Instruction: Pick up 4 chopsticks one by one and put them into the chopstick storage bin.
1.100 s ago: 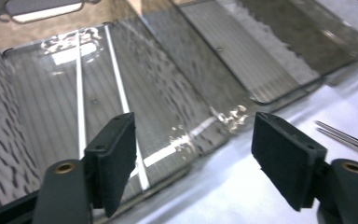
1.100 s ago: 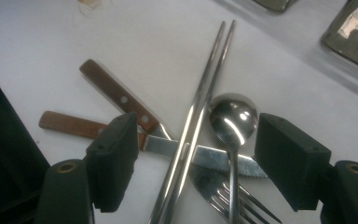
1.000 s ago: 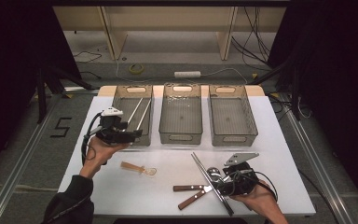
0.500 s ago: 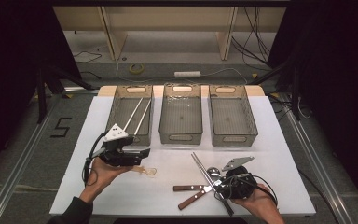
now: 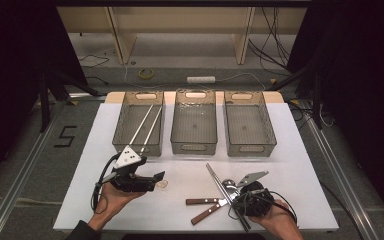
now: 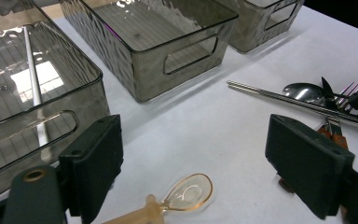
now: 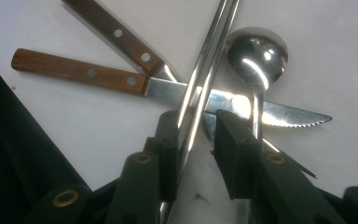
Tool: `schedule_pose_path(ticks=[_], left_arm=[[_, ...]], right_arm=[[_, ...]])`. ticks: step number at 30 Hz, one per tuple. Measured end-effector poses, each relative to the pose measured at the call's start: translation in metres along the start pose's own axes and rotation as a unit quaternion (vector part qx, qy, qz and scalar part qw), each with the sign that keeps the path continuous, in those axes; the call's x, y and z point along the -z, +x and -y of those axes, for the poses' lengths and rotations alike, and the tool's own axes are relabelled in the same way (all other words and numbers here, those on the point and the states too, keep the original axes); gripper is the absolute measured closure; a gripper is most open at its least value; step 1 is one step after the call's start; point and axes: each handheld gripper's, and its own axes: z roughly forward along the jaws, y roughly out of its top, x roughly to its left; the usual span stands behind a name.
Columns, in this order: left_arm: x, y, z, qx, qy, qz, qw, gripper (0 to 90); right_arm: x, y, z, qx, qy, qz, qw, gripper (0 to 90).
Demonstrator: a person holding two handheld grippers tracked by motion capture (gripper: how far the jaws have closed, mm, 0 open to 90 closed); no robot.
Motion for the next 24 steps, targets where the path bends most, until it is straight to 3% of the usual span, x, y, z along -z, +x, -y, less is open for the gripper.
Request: schedule_pose_path(ticks=[24], left_arm=[[0.0032,-0.0102,0.0067,-0.015,0.006,0.011,0.9998,18.5]], right_arm=[[-0.0092,0.0010,0.0014,-0.002,0.041,0.008,0.9991,81.4]])
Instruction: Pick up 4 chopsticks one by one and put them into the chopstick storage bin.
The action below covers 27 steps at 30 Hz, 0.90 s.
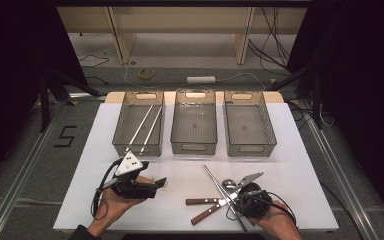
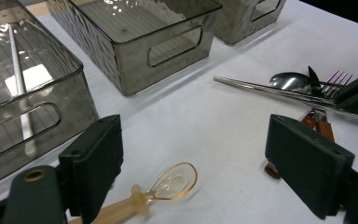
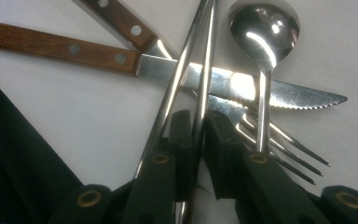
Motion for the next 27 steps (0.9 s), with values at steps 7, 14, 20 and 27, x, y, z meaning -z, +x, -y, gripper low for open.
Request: schedule_pose_path(ticks=[7,14,20,27], left_arm=[[0.000,-0.001,0.000,-0.001,0.000,0.002,1.0000,18.6],[0.000,-0.002,0.001,-0.002,0.001,0.003,1.0000,18.6],[0.000,-0.002,0.000,-0.002,0.001,0.003,1.0000,18.7],[-0.003,-0.005,-0.001,-0.005,0.003,0.007,1.0000,18.8]], right_arm=[[0.000,-0.002,0.000,-0.006,0.001,0.004,1.0000,84.3],[0.001,-0.001,0.000,0.002,0.001,0.013,0.9999,85.5],[0.008,-0.001,-0.002,0.015,-0.018,0.017,0.9996,85.8],[0.015,-0.002,-0.004,0.025,-0.033,0.015,0.9990,85.9]])
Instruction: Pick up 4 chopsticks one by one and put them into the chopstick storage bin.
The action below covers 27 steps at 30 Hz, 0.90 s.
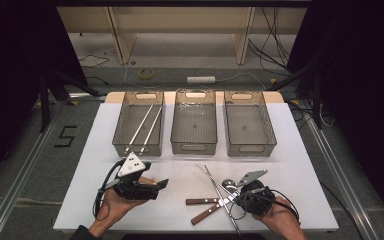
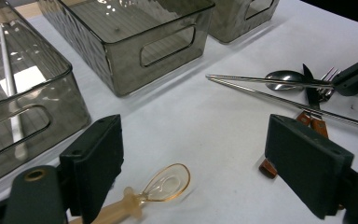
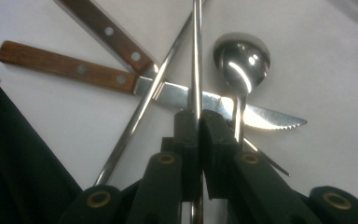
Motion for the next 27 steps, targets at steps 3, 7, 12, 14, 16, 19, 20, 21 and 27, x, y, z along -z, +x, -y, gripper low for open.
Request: schedule_pose_path(ticks=[3,7,12,14,16,19,20,21,27], left_arm=[[-0.002,-0.003,-0.002,-0.007,0.002,0.005,1.0000,18.8],[-0.007,-0.010,-0.005,-0.019,0.011,0.019,0.9996,18.6],[-0.013,-0.017,-0.010,-0.036,0.015,0.029,0.9988,18.6],[-0.016,-0.019,-0.012,-0.044,0.020,0.036,0.9982,18.6],[-0.019,-0.022,-0.015,-0.051,0.024,0.039,0.9977,18.6],[-0.026,-0.028,-0.018,-0.072,0.036,0.040,0.9959,18.6],[-0.028,-0.030,-0.019,-0.079,0.040,0.041,0.9952,18.7],[-0.031,-0.032,-0.020,-0.086,0.044,0.041,0.9944,18.7],[-0.043,-0.040,-0.026,-0.113,0.063,0.052,0.9902,18.7]], right_arm=[[0.002,0.001,-0.003,0.011,-0.006,-0.002,0.9999,85.9],[0.005,0.007,-0.010,0.028,-0.016,-0.010,0.9994,85.9],[0.006,0.012,-0.019,0.050,-0.019,-0.017,0.9984,85.9],[0.007,0.015,-0.023,0.064,-0.020,-0.020,0.9975,85.9],[0.007,0.018,-0.026,0.076,-0.020,-0.023,0.9967,85.9],[0.006,0.021,-0.029,0.087,-0.021,-0.024,0.9957,85.9],[0.006,0.023,-0.031,0.095,-0.021,-0.026,0.9950,85.9],[0.006,0.024,-0.033,0.101,-0.017,-0.028,0.9944,85.9],[0.005,0.029,-0.039,0.112,-0.014,-0.032,0.9931,85.9]])
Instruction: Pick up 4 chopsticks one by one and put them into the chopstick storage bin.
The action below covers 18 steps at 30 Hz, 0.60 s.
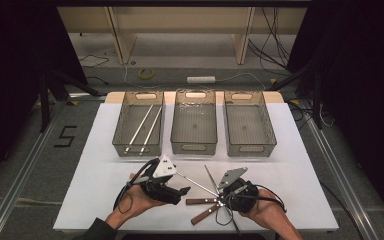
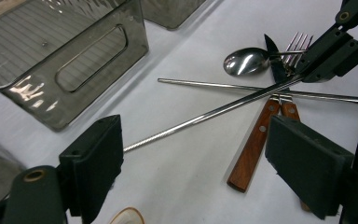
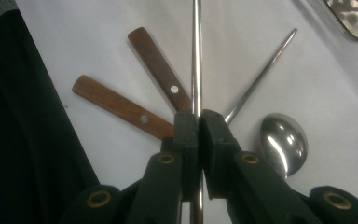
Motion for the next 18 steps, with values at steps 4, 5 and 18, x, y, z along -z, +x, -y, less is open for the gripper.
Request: schedule_pose_path(ticks=[4,5,18], left_arm=[[-0.007,-0.003,-0.005,-0.017,0.015,0.010,0.9997,19.0],[-0.009,-0.004,-0.005,-0.022,0.018,0.012,0.9995,19.4],[-0.020,-0.010,-0.006,-0.074,0.068,0.026,0.9946,25.9]], right_arm=[[-0.001,0.002,-0.004,0.014,-0.003,0.000,0.9999,85.9],[-0.001,0.003,-0.005,0.019,0.001,-0.002,0.9998,85.9],[-0.002,0.008,-0.012,0.046,0.005,-0.009,0.9989,85.9]])
